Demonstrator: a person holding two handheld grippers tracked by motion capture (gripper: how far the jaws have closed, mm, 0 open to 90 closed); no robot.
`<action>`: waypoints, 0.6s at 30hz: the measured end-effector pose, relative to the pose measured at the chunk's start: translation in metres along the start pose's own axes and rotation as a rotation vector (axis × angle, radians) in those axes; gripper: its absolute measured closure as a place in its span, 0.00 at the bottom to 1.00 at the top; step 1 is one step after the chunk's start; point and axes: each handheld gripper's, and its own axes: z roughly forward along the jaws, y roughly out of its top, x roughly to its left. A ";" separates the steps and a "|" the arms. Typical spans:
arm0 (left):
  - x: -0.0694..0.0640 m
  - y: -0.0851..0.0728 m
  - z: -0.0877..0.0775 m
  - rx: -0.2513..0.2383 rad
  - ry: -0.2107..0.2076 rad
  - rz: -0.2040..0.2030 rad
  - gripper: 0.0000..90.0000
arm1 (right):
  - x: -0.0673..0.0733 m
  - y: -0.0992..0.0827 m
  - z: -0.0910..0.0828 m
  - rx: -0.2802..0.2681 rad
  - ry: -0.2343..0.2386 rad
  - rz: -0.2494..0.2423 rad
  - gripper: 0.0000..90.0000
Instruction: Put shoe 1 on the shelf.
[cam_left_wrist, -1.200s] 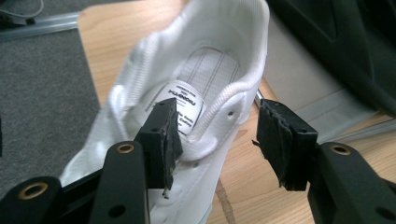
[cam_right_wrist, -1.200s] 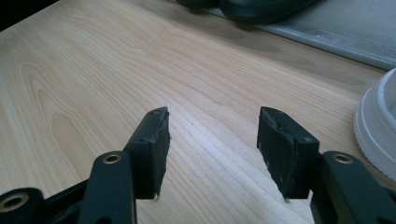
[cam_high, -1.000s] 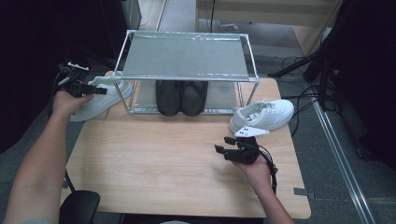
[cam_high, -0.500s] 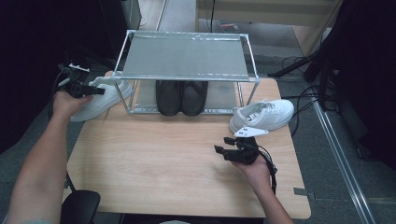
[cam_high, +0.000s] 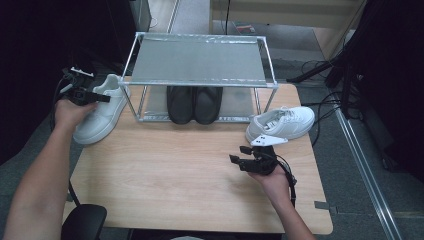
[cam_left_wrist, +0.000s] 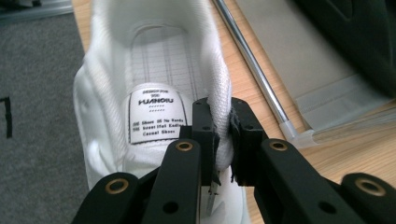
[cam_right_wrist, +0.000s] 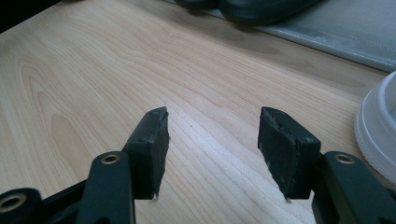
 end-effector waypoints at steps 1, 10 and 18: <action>0.000 0.000 -0.003 -0.006 -0.002 -0.017 0.92 | 0.000 0.001 0.001 -0.003 0.000 -0.002 0.49; -0.005 -0.012 -0.029 -0.025 -0.021 -0.055 0.92 | 0.002 0.006 0.005 -0.004 0.012 -0.015 0.45; -0.012 -0.030 -0.054 -0.036 -0.049 -0.101 0.92 | 0.003 0.011 0.009 -0.002 0.033 -0.029 0.45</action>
